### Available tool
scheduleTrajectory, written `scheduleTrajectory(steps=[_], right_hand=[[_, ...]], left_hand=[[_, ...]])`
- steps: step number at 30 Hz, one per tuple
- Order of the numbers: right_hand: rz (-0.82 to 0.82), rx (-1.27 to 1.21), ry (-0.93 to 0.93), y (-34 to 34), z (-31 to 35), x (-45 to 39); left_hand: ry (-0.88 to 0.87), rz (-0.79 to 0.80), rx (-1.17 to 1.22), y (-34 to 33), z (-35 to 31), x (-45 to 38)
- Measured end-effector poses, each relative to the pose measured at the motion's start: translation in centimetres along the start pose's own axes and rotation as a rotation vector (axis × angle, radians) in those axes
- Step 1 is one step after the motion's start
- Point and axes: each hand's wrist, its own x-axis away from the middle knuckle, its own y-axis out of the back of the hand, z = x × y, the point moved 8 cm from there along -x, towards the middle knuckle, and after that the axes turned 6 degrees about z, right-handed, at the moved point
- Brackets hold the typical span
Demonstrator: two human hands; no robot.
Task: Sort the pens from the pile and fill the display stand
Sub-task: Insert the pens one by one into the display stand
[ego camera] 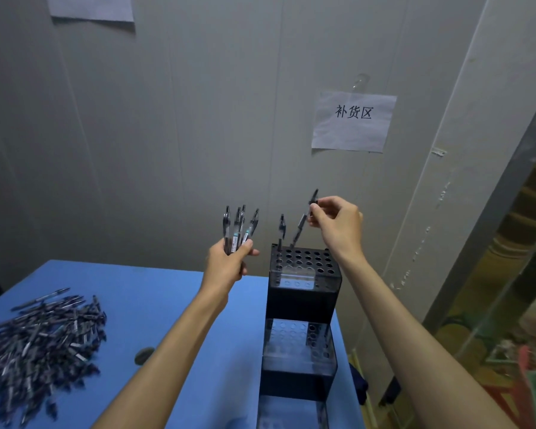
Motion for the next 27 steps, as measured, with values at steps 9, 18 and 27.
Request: scheduleTrajectory(steps=[9,18,27], right_hand=[[0.096,0.196,0.108,-2.1,1.0,1.0],[0.198,0.336,0.063,-3.6,-0.9,2.2],[0.147,0.347,0.089,-2.0,0.1,2.8]], left_hand=[[-0.063,-0.027,0.069,0.1,-1.0,0.4],[-0.045,0.001,0.113,-0.8,-0.8,0.7],[-0.047,0.043,0.177,-2.5,-0.9,1.2]])
